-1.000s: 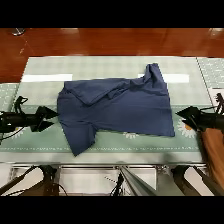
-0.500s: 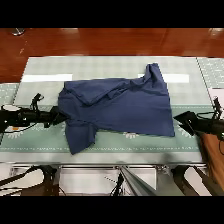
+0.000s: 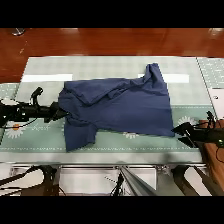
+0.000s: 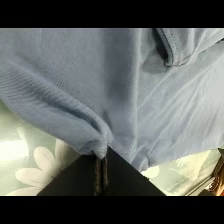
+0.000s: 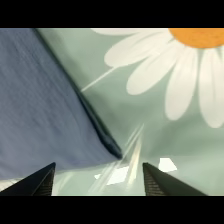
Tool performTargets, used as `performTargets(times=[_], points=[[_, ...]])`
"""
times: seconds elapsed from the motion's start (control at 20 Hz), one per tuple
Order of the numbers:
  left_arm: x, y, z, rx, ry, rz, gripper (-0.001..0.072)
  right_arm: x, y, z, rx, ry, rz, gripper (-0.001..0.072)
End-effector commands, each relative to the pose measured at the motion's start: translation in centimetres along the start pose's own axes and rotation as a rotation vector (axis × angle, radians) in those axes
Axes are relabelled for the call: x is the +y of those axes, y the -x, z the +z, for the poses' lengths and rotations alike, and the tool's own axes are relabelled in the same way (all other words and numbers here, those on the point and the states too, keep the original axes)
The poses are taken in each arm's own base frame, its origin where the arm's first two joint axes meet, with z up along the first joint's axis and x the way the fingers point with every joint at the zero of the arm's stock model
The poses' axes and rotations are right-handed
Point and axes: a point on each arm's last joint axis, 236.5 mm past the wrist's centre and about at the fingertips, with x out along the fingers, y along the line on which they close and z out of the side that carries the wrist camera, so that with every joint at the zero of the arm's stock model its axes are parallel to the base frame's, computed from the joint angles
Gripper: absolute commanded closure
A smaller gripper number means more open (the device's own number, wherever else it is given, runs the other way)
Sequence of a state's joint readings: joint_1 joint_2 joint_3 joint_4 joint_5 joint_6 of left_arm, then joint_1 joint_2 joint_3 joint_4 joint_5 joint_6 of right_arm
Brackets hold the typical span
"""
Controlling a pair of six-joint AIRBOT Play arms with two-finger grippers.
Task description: Fold the shirts.
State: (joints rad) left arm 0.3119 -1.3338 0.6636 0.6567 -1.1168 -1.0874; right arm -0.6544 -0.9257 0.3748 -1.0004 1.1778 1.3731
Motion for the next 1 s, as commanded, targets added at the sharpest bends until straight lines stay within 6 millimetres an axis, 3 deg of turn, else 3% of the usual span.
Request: performTargets(times=[0.0, 0.2, 0.4, 0.45, 0.55, 0.6, 0.65, 0.75, 0.85, 0.95], points=[[-0.1, 0.0, 0.2, -0.005, -0.003, -0.001, 0.0686, 1.2, -0.3, 0.4, -0.013, 0.000, 0.058, 0.0090], [-0.1, 0.0, 0.3, -0.009, -0.003, 0.001, 0.0686, 3.6, -1.5, 1.0, 0.008, -0.012, 0.179, 0.0090], [-0.1, 0.0, 0.2, -0.005, -0.003, -0.001, 0.0686, 5.7, -4.2, 0.4, 0.056, 0.057, 0.161, 0.0110], [-0.2, 0.0, 0.0, 0.002, -0.003, -0.005, 0.0686, 6.9, -4.4, 0.6, 0.059, 0.084, 0.171, 0.0264], [-0.5, 0.1, -0.2, 0.012, -0.002, -0.016, 0.0686, 9.3, -4.0, 1.0, 0.059, 0.189, 0.179, 0.0688], [-1.2, 0.4, 0.5, -0.009, -0.003, -0.035, 0.0686, 11.2, -3.3, 1.1, 0.066, 0.245, 0.197, 0.0688], [-2.9, 1.3, 2.2, -0.058, -0.019, -0.073, 0.0687, 13.3, -1.9, 1.4, 0.075, 0.324, 0.213, 0.0688], [-10.7, 5.7, 6.9, -0.217, -0.100, -0.244, 0.0687, 19.7, 3.5, 4.1, -0.009, 0.487, 0.271, 0.0688], [-20.8, 13.7, 10.4, -0.419, -0.290, -0.397, 0.0687, 27.5, 12.5, 7.4, -0.215, 0.645, 0.343, 0.0689], [-29.2, 21.9, 9.9, -0.589, -0.526, -0.449, 0.0687, 33.9, 23.1, 8.2, -0.469, 0.803, 0.376, 0.0689]])
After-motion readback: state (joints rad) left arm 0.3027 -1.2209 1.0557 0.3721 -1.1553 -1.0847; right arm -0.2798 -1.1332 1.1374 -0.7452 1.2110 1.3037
